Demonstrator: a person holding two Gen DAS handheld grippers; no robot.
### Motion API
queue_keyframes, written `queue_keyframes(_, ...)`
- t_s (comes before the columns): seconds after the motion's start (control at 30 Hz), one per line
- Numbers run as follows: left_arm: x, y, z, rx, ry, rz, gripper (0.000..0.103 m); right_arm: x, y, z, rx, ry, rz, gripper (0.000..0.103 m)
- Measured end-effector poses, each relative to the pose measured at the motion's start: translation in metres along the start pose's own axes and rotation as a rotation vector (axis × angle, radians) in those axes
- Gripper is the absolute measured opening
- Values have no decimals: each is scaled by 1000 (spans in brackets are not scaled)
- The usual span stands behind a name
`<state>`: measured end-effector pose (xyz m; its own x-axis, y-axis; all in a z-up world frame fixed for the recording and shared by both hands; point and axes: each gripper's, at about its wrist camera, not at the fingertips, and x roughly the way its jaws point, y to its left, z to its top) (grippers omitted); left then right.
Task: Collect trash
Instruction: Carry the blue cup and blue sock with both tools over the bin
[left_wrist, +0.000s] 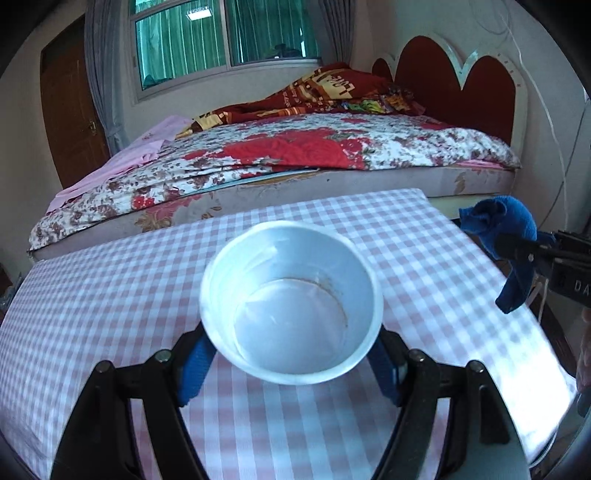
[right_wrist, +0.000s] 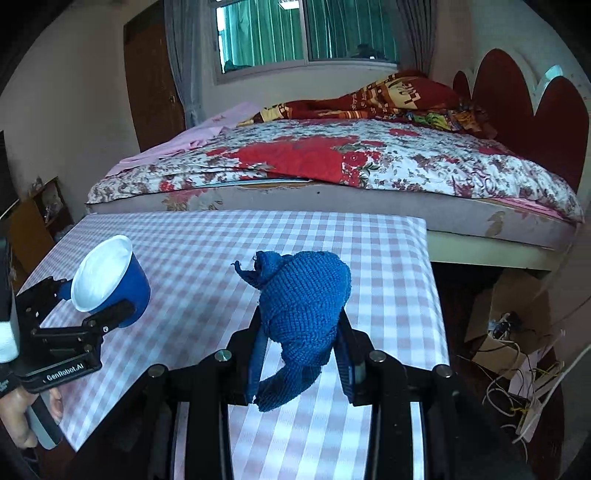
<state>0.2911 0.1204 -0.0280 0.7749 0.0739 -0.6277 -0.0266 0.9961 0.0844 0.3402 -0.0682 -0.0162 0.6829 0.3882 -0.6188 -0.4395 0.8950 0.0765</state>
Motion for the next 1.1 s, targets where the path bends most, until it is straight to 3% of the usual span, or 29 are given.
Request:
queue_keyframes(0.57,-96,-48,-16,46,-73,-63,75,-117,-3,-40,33,-76,7,36)
queue_keyframes(1.1,-147,-132,-36,144,-130,-182,75,-194,-53,-102,108,-105,-63,36)
